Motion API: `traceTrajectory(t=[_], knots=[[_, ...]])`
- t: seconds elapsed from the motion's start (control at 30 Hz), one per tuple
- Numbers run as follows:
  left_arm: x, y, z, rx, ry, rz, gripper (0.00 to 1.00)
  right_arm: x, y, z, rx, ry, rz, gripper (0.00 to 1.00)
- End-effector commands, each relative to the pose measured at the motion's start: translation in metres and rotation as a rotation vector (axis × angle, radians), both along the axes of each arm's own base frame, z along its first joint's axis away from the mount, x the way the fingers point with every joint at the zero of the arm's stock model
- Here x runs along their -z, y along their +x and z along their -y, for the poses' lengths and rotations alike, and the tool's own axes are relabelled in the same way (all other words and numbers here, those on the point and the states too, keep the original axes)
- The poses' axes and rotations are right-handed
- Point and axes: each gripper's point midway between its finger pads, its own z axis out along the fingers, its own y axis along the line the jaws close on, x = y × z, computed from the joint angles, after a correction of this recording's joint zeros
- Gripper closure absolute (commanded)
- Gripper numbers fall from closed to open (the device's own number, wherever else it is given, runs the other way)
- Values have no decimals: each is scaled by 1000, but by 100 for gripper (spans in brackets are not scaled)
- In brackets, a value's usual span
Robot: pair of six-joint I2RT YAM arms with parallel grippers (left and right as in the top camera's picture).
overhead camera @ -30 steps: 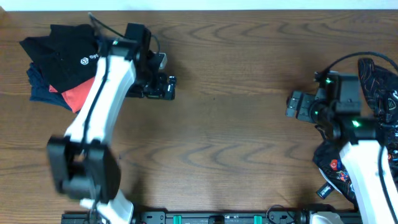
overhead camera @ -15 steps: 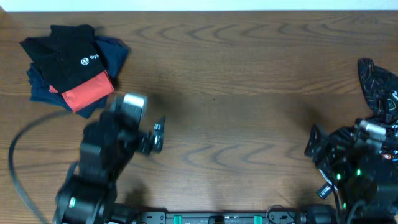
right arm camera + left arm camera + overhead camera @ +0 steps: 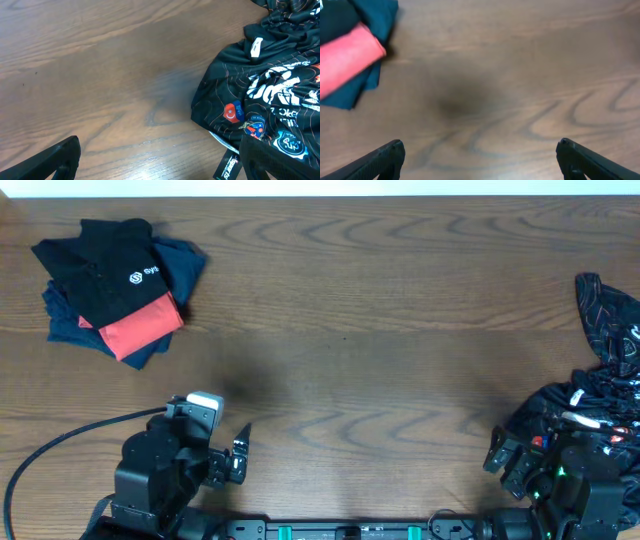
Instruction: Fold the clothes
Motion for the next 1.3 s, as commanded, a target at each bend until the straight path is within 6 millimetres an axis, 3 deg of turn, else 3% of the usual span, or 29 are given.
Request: traceTrajectory(t=[0.0,0.27,0.5,0.7,0.83,1.0,1.1,1.27], knots=[[5,-3,-3,-13,12,-21,2,0,0,2,15,-2,4,1],[5,-4,-3,-13,13,-23,2,-1,0,1,12,-2,12,1],[5,-4,-3,-13,13,-23,2,-2,-1,3,-2,-24,165,1],[5,-4,-3,-13,13,-23,2,5,26,-2,-78,-96,352,1],[5,-4,-3,-13,13,-23,2,7,60,-7,-127,-144,480,1],[5,-4,-3,-13,13,-23,2,9,90,-7,-136,-203,652,1],[5,-4,-3,-13,13,-23,2,18,99,-7,-128,-209,722,1],[5,-4,-3,-13,13,-23,2,29,98,-10,-146,-201,678,1]])
